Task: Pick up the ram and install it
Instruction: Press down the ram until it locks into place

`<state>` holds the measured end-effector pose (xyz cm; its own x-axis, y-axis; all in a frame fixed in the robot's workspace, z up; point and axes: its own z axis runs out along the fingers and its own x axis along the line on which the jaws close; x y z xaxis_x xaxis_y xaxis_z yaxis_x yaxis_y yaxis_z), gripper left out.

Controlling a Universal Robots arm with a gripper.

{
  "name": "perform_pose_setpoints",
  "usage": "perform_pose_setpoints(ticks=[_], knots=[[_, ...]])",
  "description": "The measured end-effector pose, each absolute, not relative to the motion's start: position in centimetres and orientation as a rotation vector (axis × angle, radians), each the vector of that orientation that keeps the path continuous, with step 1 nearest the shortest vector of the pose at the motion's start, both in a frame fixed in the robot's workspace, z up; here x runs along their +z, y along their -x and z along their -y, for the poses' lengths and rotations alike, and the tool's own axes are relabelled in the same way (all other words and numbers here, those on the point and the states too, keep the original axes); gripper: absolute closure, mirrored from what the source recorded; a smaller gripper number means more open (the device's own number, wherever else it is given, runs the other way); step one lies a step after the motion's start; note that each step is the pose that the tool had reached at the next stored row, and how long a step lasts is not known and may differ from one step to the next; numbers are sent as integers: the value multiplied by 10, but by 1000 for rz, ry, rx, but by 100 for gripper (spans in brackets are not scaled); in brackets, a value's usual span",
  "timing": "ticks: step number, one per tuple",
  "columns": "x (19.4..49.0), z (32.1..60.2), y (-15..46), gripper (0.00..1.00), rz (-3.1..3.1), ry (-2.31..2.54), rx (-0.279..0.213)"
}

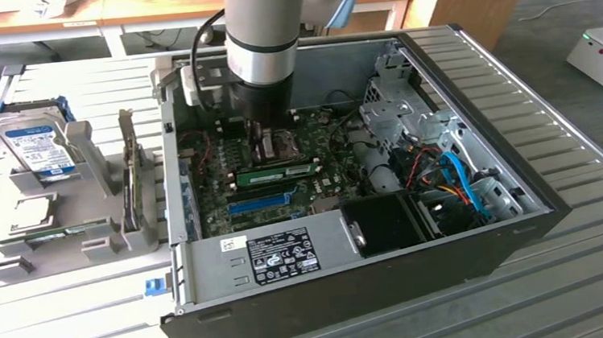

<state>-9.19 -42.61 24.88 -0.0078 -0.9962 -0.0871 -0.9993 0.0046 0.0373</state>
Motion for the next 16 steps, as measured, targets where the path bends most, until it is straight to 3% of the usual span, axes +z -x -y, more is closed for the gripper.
perform_pose_setpoints(ticks=[16], knots=[[249, 426, 95, 89, -2201, 2188, 137]])
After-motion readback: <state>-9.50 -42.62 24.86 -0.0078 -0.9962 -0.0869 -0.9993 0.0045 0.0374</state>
